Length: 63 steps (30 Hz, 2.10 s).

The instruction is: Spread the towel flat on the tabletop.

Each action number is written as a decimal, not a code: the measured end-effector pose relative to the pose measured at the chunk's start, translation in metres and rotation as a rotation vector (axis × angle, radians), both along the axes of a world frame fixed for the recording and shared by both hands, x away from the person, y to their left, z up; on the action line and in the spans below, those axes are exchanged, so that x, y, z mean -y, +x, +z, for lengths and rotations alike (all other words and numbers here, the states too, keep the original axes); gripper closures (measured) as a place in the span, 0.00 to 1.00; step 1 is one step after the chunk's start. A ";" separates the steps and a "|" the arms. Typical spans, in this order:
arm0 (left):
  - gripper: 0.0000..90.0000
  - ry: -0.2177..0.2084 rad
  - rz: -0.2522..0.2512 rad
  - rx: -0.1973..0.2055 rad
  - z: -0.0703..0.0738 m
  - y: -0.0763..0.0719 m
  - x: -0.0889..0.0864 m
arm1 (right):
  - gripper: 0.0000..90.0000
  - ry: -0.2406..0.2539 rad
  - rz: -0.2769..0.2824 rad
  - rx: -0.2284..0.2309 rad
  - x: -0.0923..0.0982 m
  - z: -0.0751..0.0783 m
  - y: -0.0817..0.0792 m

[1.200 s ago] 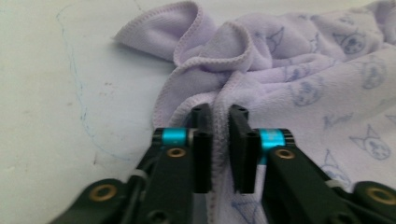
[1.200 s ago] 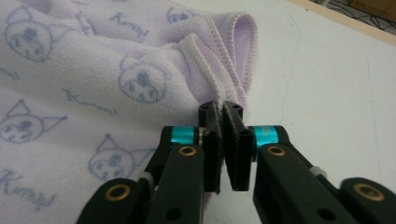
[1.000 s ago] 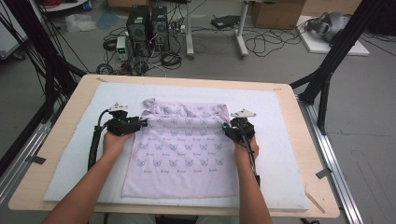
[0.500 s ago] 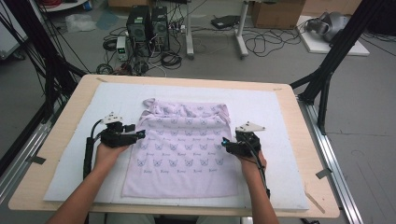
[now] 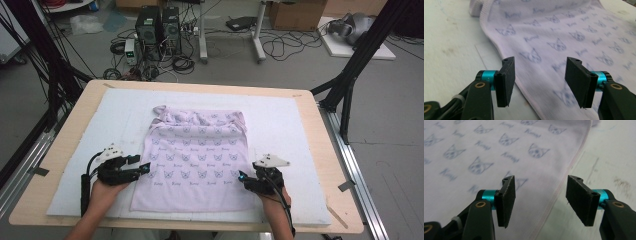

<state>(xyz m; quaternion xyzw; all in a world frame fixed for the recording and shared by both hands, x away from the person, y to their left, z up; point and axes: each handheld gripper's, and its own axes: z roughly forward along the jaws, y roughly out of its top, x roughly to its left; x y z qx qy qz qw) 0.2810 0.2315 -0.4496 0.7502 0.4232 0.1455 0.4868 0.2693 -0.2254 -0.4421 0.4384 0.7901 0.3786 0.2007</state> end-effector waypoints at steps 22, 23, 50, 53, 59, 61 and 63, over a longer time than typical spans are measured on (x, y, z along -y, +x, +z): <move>0.57 0.088 -0.029 -0.016 -0.008 -0.066 -0.001 | 0.64 -0.025 0.026 -0.063 0.001 -0.004 -0.056; 0.60 0.107 -0.025 0.003 -0.009 -0.068 0.000 | 0.65 -0.014 0.022 -0.065 0.002 -0.004 -0.056; 0.97 0.136 -0.172 -0.088 0.004 -0.113 -0.025 | 0.95 -0.030 0.127 -0.115 0.003 0.005 -0.111; 0.97 0.166 -0.200 -0.108 0.004 -0.123 -0.026 | 0.95 -0.032 0.159 -0.128 0.004 0.006 -0.125; 0.67 0.091 -0.177 -0.098 0.008 -0.125 -0.030 | 0.75 -0.034 0.145 -0.140 0.004 0.005 -0.136; 0.60 0.050 -0.138 -0.069 0.011 -0.117 -0.031 | 0.71 -0.011 0.117 -0.120 0.005 0.006 -0.127; 0.58 0.026 -0.109 -0.041 0.014 -0.105 -0.031 | 0.67 -0.005 0.080 -0.096 0.004 0.007 -0.116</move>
